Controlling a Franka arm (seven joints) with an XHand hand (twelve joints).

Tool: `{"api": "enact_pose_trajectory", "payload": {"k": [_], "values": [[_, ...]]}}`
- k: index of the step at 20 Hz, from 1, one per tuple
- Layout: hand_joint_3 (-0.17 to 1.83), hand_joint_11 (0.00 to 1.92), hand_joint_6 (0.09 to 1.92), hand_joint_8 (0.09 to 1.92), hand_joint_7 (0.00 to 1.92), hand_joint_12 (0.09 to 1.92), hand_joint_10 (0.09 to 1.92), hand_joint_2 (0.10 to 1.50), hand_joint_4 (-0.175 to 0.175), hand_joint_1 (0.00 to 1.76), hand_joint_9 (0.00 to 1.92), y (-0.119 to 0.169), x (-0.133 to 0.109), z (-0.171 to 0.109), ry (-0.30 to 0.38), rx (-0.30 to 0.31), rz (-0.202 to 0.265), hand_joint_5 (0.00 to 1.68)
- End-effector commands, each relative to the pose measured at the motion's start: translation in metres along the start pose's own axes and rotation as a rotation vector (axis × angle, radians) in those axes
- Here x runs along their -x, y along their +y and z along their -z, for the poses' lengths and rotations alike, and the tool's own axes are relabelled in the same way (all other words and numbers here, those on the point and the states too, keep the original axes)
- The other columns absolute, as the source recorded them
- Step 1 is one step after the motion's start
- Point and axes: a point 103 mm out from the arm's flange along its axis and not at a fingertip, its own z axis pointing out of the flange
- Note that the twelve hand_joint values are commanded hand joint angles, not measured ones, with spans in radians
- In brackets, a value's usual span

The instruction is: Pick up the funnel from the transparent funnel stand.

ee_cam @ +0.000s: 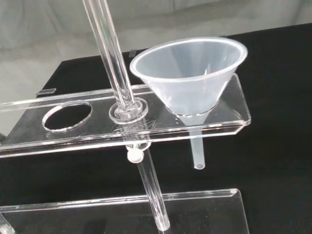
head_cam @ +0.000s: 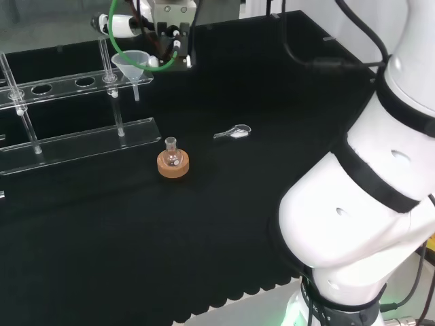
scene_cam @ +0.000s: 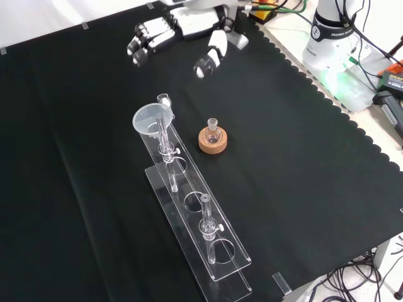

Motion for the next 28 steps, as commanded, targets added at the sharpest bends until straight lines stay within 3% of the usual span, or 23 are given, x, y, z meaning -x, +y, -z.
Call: {"api": "enact_pose_trajectory", "payload": {"k": [1,12,20,28], "values": [[0.45,0.00,0.09,0.39,0.02,1.29,0.61,0.78,0.007,0.00,0.00,0.024,-0.009,-0.017,-0.031,-0.019,0.024,0.25],[0.44,0.00,0.09,0.40,0.01,1.29,0.60,0.77,0.006,0.00,0.00,0.050,-0.001,-0.047,-0.056,-0.067,0.058,0.25],[0.44,0.00,0.09,0.42,0.00,1.28,0.59,0.77,0.006,0.00,0.00,0.061,0.030,-0.065,-0.078,-0.112,0.038,0.25],[0.44,0.00,0.09,0.39,0.00,1.27,0.57,0.76,0.009,0.00,0.00,0.058,0.034,-0.082,-0.093,-0.163,0.039,0.24]]}}
